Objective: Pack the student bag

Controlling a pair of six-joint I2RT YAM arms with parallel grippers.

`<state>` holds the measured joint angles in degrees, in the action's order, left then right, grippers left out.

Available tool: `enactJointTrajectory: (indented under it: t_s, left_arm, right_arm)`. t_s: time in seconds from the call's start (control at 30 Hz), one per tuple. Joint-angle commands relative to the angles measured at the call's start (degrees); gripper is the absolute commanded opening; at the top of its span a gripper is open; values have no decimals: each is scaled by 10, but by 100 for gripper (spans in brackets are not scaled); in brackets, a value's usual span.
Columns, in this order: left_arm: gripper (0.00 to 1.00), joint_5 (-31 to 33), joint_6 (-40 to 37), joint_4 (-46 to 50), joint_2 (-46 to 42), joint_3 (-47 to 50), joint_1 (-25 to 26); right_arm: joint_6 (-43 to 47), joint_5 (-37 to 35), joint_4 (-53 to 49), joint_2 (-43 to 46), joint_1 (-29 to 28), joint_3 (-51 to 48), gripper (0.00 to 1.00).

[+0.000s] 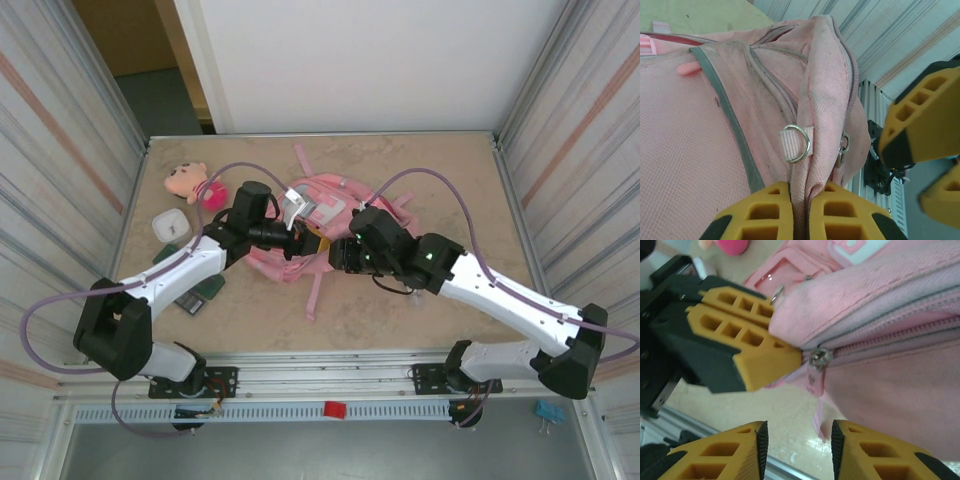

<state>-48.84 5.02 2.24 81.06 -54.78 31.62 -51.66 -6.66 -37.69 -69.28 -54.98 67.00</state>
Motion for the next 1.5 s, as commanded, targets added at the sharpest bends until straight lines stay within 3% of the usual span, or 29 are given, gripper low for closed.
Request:
enactJointTrajectory:
  t_s: [0.0, 0.13, 0.3, 0.47, 0.6, 0.8, 1.03, 1.33, 1.47]
  left_arm:
    - [0, -63, 39, -14, -6, -16, 1]
    - [0, -82, 40, -25, -2, -20, 1]
    - [0, -99, 38, -34, 3, -23, 1]
    - [0, -101, 37, -35, 5, -29, 0]
    - [0, -91, 26, -20, 6, -34, 1]
    - [0, -86, 23, -13, 15, -41, 1]
    - [0, -83, 24, -13, 17, -47, 1]
    - [0, -79, 22, -8, 18, -50, 1]
    - [0, -77, 22, -7, 18, -51, 1]
  right_arm:
    - [-48, -37, 28, -9, 13, -9, 38]
    - [-52, -5, 51, -28, 41, -20, 38]
    - [-39, -33, 33, -57, 44, -6, 36]
    - [-34, -84, -58, -95, 43, 28, 36]
    - [-34, -134, -128, -107, 36, 55, 27]
    - [-35, -139, -132, -99, 31, 62, 21]
    - [-33, -120, -133, -107, 24, 65, 29]
    - [-18, -149, -176, -103, 12, 79, 15]
    - [17, -132, -168, -107, 7, 73, 23]
